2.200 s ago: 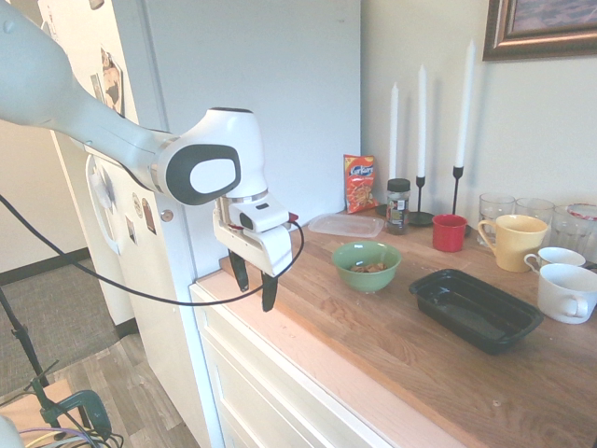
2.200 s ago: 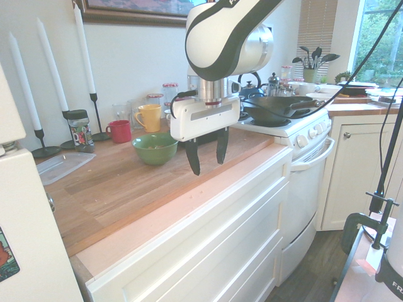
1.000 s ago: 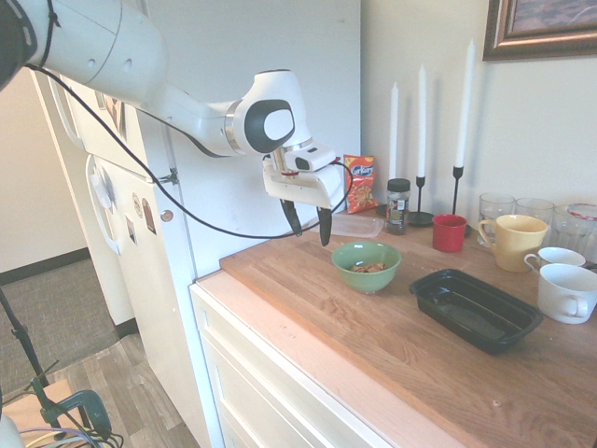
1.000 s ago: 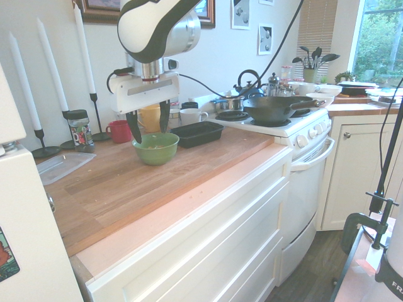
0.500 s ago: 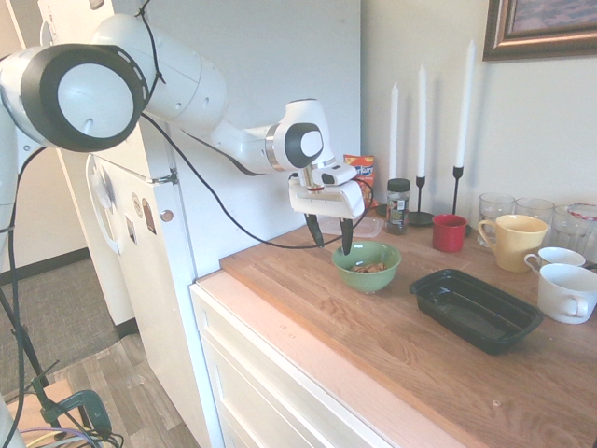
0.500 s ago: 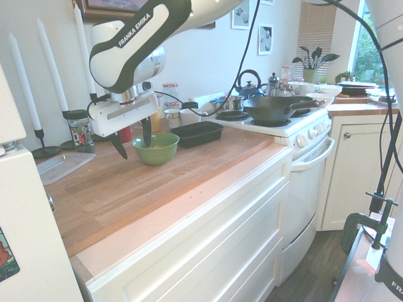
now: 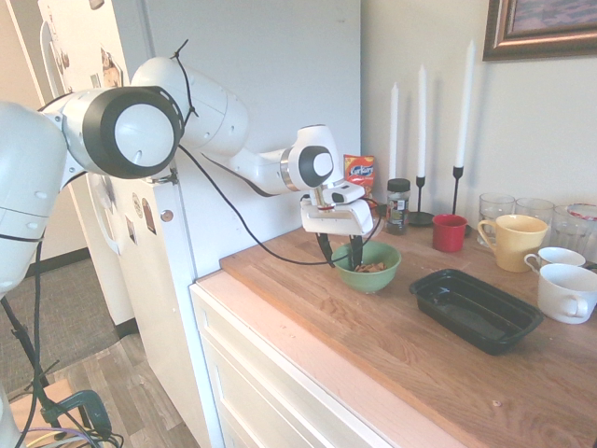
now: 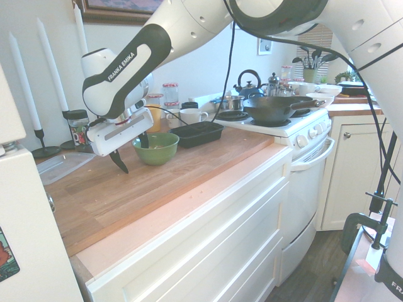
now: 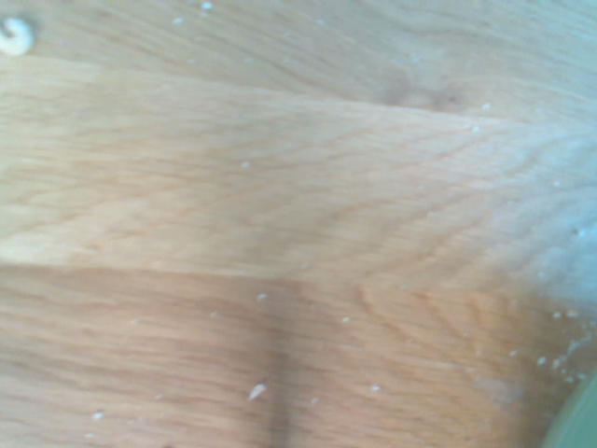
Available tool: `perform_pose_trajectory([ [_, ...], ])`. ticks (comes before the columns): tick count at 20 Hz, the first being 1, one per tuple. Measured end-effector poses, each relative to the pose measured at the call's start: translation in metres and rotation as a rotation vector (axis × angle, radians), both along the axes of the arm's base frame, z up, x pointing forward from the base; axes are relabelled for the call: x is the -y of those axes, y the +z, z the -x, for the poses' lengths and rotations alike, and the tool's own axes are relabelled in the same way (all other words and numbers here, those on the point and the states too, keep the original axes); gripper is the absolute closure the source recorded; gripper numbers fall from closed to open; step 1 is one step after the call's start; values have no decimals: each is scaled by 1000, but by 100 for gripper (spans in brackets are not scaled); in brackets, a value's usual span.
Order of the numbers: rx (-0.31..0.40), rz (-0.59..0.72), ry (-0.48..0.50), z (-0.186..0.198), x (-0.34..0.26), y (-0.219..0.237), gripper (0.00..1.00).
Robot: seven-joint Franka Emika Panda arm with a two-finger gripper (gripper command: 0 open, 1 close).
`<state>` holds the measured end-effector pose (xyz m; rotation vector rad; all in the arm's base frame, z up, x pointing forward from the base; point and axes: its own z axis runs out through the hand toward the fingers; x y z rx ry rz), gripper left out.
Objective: Pour the cereal into the box
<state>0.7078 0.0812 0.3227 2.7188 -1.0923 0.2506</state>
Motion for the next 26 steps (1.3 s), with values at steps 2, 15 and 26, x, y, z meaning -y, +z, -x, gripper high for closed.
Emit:
perform_pose_trajectory([
  [2, 0, 1, -3, 0, 0, 0, 100],
  [15, 3, 18, -43, -2, 26, 1, 100],
  [26, 8, 23, -42, -7, 23, 17, 100],
])
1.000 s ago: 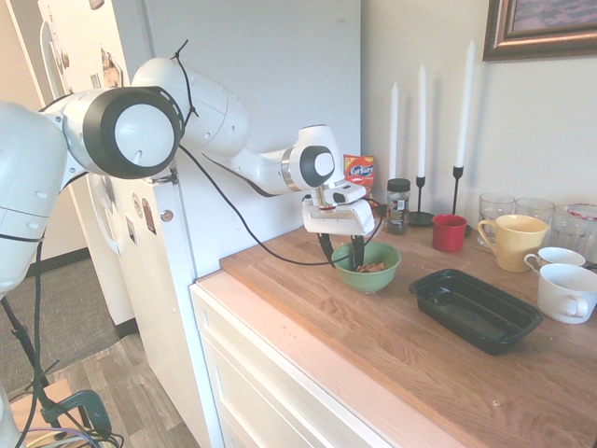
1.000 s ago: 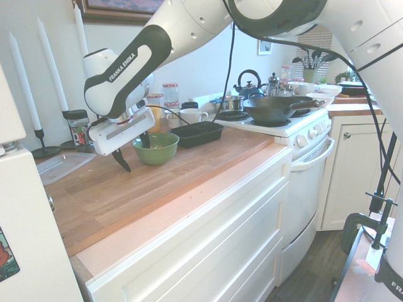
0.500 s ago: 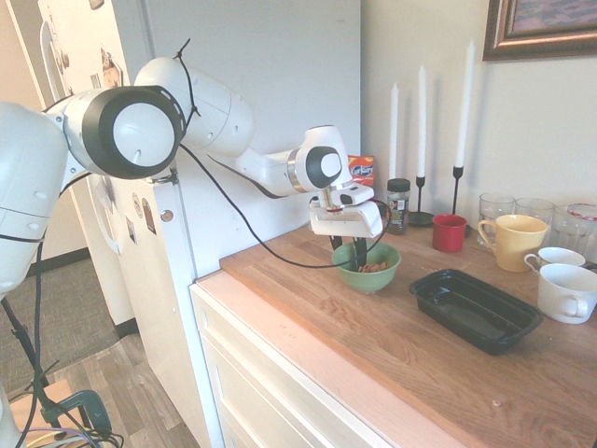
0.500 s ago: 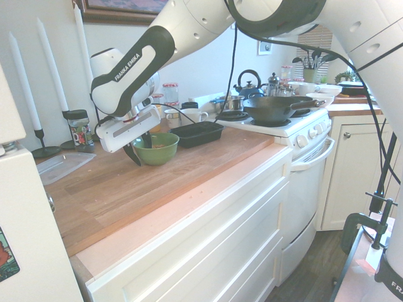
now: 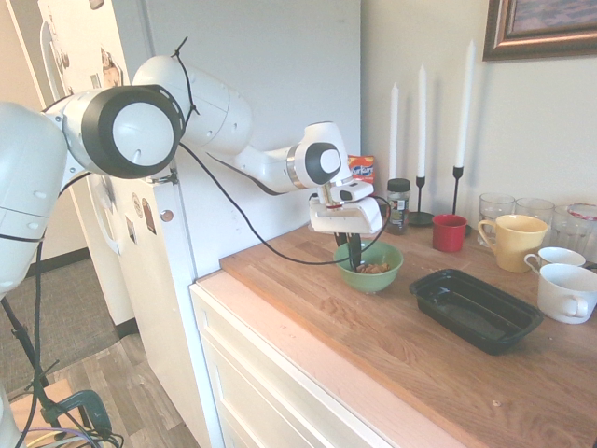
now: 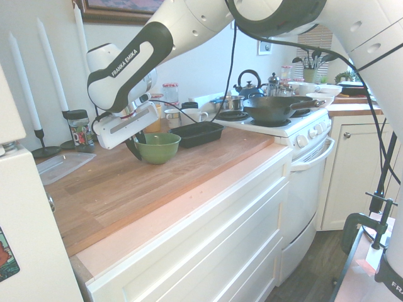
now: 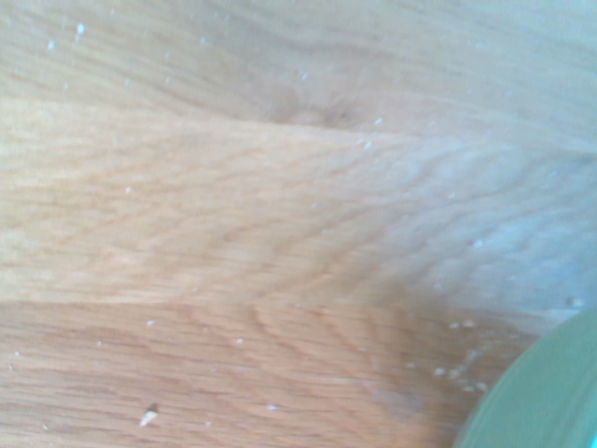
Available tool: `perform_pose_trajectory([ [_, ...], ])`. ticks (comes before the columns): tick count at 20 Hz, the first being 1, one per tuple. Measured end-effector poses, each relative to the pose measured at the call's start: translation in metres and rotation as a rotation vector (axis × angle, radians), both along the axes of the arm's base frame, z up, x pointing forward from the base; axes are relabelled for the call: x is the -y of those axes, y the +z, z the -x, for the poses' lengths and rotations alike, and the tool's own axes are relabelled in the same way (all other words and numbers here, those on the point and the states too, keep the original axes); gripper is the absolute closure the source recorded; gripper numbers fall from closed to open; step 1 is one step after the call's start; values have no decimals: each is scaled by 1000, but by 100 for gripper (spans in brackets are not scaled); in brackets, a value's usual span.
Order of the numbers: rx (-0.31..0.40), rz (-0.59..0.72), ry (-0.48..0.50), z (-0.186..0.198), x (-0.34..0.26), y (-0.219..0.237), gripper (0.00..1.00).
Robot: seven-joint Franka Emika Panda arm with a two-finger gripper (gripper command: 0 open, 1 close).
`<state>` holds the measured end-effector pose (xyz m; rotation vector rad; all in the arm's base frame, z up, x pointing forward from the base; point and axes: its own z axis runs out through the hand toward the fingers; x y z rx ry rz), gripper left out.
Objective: Pour the cereal into the box
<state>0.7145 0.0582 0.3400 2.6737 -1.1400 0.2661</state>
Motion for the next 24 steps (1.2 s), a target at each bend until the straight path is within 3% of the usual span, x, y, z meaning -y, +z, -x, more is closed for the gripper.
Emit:
perform_pose_trajectory([
  [8, 9, -65, 1, -4, 14, 16, 100],
  [14, 75, -172, 22, 4, 18, 90, 100],
  [19, 118, -265, 15, 19, 59, 151, 100],
  [24, 120, -395, 2, 25, 118, 155, 100],
])
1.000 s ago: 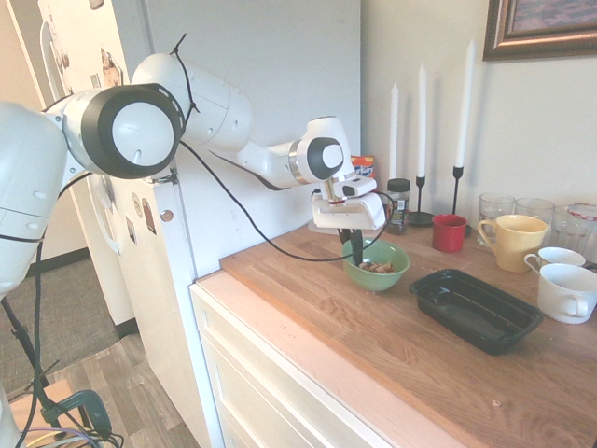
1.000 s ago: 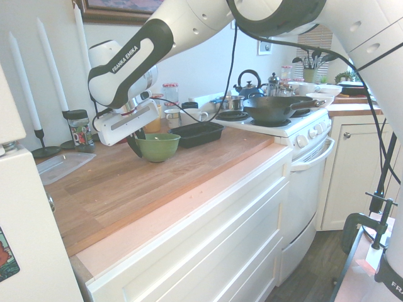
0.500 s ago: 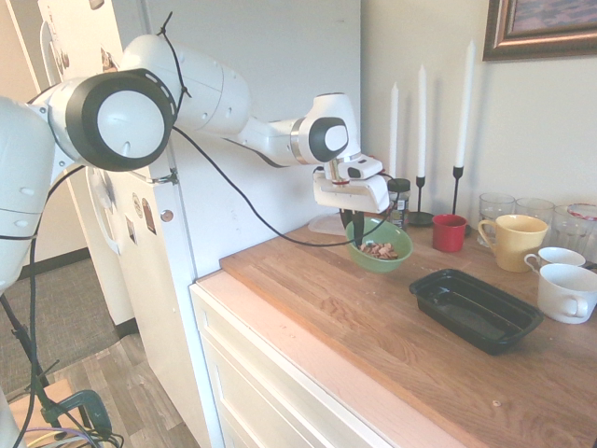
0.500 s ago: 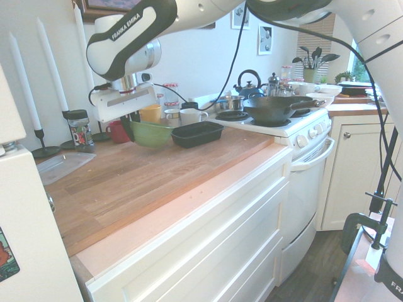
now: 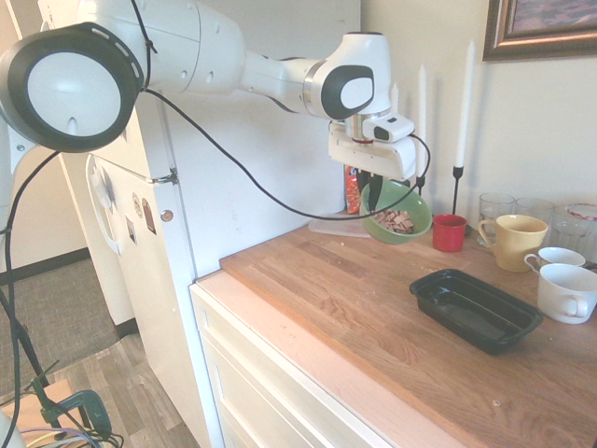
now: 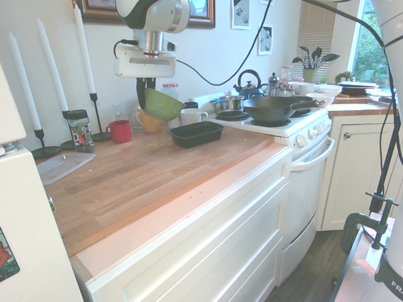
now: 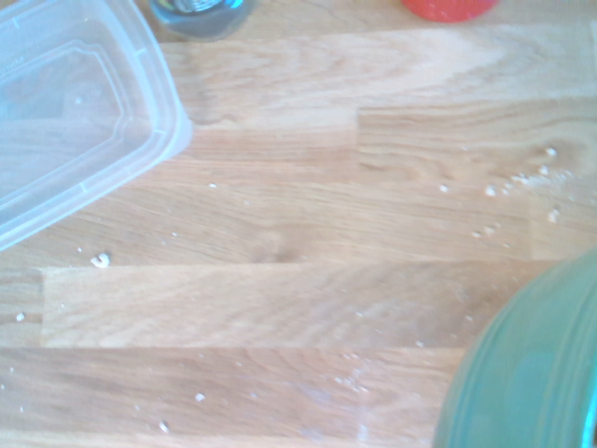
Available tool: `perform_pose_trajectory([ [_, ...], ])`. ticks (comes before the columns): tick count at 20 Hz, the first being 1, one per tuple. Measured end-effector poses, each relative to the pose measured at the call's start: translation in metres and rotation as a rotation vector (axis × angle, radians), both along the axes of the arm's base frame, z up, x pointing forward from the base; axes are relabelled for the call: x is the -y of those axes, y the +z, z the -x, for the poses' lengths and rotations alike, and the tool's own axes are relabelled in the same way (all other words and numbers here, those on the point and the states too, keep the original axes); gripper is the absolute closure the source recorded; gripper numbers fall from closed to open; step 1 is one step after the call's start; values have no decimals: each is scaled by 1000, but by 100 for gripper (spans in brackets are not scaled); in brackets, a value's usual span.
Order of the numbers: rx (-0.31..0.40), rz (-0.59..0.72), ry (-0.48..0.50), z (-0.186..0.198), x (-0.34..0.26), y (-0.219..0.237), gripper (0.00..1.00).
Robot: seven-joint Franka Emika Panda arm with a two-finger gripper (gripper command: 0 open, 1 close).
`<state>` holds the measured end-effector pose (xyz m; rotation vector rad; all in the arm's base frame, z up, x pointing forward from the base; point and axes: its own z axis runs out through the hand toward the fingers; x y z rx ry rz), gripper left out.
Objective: Pour the cereal into the box
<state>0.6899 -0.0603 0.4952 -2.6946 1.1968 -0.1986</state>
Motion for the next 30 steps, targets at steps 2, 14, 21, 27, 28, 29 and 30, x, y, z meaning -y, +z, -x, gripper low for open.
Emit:
perform_pose_trajectory([
  [2, -1, -51, -1, 4, 23, -1, 100],
  [14, 33, -514, -13, 15, 143, -25, 100],
  [21, 65, -676, -32, 13, 177, -48, 100],
  [27, 90, -783, -39, 3, 190, -69, 100],
  [28, 96, -796, -40, 2, 191, -70, 100],
  [29, 104, -807, -41, 1, 192, -71, 100],
  [30, 114, -825, -43, 0, 193, -72, 100],
])
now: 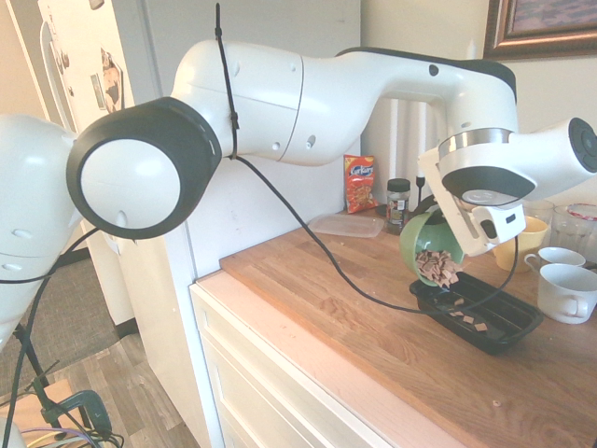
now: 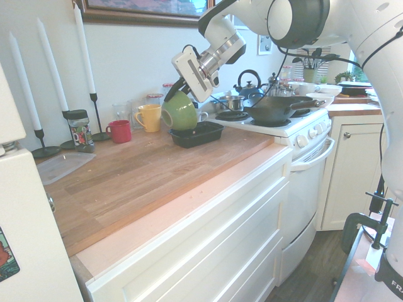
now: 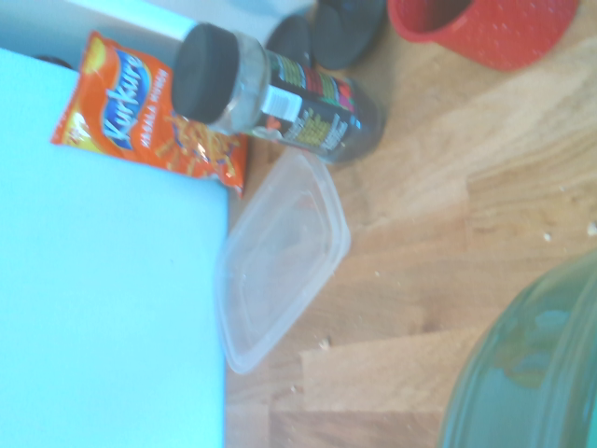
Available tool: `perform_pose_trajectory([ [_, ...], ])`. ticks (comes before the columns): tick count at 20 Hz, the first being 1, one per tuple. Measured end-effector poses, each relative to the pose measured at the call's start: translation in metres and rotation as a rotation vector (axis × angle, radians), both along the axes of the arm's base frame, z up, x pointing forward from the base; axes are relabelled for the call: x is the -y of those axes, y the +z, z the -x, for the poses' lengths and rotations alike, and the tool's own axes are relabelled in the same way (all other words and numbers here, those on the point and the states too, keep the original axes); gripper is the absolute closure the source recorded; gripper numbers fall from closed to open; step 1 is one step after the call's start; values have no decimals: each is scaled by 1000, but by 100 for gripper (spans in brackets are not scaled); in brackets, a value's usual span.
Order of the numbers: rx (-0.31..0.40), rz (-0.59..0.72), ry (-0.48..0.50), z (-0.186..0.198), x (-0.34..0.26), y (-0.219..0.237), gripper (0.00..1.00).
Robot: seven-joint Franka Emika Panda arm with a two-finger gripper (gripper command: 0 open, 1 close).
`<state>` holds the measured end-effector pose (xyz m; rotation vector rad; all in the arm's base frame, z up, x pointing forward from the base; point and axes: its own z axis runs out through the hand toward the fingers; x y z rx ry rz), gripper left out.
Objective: Pour the cereal into the box
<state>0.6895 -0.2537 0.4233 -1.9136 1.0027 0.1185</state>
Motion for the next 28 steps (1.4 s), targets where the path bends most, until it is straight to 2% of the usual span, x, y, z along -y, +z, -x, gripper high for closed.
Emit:
perform_pose_trajectory([
  [9, 76, -194, -17, 9, 31, -18, 100],
  [19, 165, -307, -34, 17, 61, -54, 100],
  [24, 219, -260, -6, 21, 70, -40, 100],
  [28, 174, -78, 58, 20, 46, 17, 100],
])
